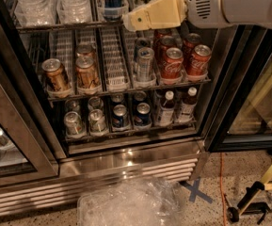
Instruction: Pick 7up can from top shelf of fridge
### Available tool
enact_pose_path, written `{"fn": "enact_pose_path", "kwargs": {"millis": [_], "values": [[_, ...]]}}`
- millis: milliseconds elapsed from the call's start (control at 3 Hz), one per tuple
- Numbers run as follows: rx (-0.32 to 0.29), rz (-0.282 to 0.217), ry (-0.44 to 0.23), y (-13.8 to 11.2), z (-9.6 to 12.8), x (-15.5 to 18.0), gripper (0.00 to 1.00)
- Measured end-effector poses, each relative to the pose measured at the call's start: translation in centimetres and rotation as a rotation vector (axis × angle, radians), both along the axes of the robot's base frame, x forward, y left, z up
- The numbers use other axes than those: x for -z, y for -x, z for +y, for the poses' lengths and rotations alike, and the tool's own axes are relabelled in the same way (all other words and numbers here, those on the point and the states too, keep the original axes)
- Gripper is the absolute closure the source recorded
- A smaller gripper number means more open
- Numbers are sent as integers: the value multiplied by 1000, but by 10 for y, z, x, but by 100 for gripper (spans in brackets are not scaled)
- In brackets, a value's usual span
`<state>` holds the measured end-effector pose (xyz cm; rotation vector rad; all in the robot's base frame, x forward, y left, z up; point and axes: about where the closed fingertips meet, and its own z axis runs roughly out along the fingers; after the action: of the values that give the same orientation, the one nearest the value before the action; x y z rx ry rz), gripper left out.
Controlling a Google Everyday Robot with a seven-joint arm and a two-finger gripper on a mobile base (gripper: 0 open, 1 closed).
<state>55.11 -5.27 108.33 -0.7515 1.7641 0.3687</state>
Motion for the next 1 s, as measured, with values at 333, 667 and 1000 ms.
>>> {"fn": "enact_pose_path", "kwargs": {"millis": [333, 667, 1000], "values": [[42, -24, -27, -12, 6, 3, 0], [124, -79, -31, -25, 18, 14, 0], [225, -172, -39, -29, -3, 15, 0]]}}
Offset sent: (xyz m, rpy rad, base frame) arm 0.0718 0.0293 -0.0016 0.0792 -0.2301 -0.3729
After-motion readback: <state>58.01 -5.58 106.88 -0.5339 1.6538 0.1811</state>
